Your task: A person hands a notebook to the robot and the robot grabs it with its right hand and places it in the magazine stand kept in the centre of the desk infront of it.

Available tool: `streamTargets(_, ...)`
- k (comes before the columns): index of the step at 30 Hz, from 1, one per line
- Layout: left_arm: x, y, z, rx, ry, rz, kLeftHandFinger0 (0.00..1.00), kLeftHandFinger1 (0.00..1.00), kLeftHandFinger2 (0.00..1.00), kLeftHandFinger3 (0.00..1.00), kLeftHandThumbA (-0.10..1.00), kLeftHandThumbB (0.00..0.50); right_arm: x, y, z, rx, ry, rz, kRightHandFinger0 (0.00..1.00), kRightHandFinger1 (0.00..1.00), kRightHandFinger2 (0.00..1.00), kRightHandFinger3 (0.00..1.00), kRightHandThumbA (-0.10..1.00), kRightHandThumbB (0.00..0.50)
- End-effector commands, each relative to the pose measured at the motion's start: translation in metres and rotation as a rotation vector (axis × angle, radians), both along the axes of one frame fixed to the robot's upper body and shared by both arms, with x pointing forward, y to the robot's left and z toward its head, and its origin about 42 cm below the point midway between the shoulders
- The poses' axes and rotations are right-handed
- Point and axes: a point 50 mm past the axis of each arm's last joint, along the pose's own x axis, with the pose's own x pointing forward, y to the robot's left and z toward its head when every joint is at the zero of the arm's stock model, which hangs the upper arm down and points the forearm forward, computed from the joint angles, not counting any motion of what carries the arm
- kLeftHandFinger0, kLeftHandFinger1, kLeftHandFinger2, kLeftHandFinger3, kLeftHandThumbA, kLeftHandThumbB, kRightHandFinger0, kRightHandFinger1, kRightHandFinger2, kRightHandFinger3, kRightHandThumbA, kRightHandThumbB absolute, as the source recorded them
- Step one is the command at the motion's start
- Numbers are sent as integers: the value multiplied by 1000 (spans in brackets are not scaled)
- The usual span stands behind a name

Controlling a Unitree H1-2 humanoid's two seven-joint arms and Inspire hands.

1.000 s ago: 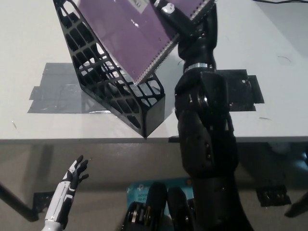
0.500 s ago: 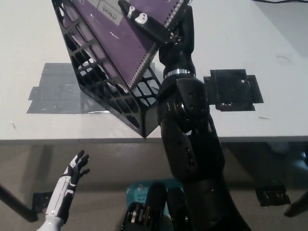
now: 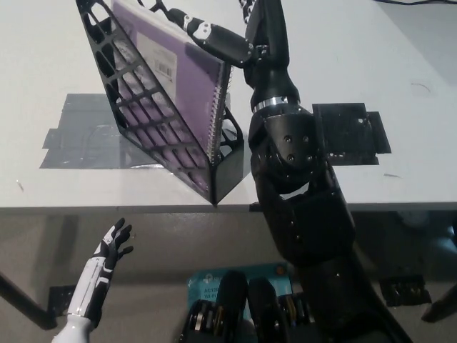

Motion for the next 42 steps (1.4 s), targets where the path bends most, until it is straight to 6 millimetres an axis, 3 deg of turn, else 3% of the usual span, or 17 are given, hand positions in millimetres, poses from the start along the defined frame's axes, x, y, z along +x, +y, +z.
streamTargets(1, 6, 5, 11, 12, -62, -12, 935, 1000, 1000, 1000, 1000, 500, -15, 10, 43, -48, -138, 40, 1000, 1000, 1000, 1000, 1000, 391)
streamTargets(4, 6, 6, 11, 16, -61, -11, 936, 1000, 1000, 1000, 1000, 500, -18, 7, 49, -43, -155, 37, 1000, 1000, 1000, 1000, 1000, 386)
streamTargets(8, 13, 6, 15, 12, -70, -14, 939, 1000, 1000, 1000, 1000, 500, -24, -5, 68, -26, -217, 25, 1000, 1000, 1000, 1000, 1000, 441)
streamTargets(14, 17, 6, 18, 22, -80, -18, 950, 1000, 1000, 1000, 1000, 500, -51, -48, 96, 35, -346, -15, 1000, 1000, 1000, 1000, 1000, 375)
streamTargets(16, 17, 6, 18, 27, -82, -19, 949, 1000, 1000, 1000, 1000, 500, -61, -62, 98, 43, -386, -14, 1000, 1000, 1000, 1000, 1000, 360)
streamTargets(21, 11, 5, 13, 43, -70, -11, 933, 1000, 1000, 1000, 1000, 500, -89, -104, 80, 2, -432, -46, 1000, 1000, 1000, 1000, 1000, 332)
streamTargets(24, 7, 6, 11, 31, -59, -13, 945, 1000, 1000, 1000, 1000, 500, -111, -137, 57, -22, -441, -80, 1000, 1000, 1000, 1000, 1000, 324)
streamTargets(27, 1, 5, 6, 23, -43, -14, 948, 1000, 1000, 1000, 1000, 500, -126, -152, 36, -30, -410, -94, 1000, 1000, 1000, 1000, 1000, 327)
streamTargets(28, 0, 4, 5, 41, -40, -16, 937, 1000, 1000, 1000, 1000, 500, -137, -161, 20, -35, -380, -97, 1000, 1000, 1000, 1000, 1000, 328)
streamTargets(31, -3, 3, 2, 60, -34, -18, 929, 1000, 1000, 1000, 1000, 500, -149, -169, 0, -48, -349, -96, 1000, 1000, 1000, 1000, 1000, 331)
streamTargets(35, -12, 1, -6, 54, -4, -26, 922, 1000, 1000, 1000, 1000, 500, -168, -181, -50, -96, -204, -85, 1000, 1000, 1000, 1000, 1000, 316)
streamTargets(36, -13, 1, -6, 53, -3, -27, 921, 1000, 1000, 1000, 1000, 500, -169, -182, -56, -98, -183, -76, 1000, 1000, 1000, 1000, 1000, 294)
streamTargets(38, -17, -1, -10, 65, 8, -39, 920, 1000, 1000, 1000, 1000, 500, -178, -192, -101, -129, -37, -63, 1000, 1000, 1000, 1000, 1000, 203)
streamTargets(39, -18, -2, -10, 68, 11, -41, 920, 1000, 1000, 1000, 1000, 500, -180, -193, -109, -133, -11, -59, 1000, 1000, 1000, 1000, 1000, 203)
streamTargets(40, -21, -2, -12, 70, 18, -45, 921, 1000, 1000, 1000, 1000, 500, -184, -197, -128, -146, 50, -53, 1000, 1000, 1000, 1000, 1000, 158)
streamTargets(42, -25, -2, -14, 63, 27, -44, 924, 1000, 1000, 1000, 1000, 500, -187, -200, -148, -154, 122, -43, 1000, 1000, 1000, 1000, 1000, 165)
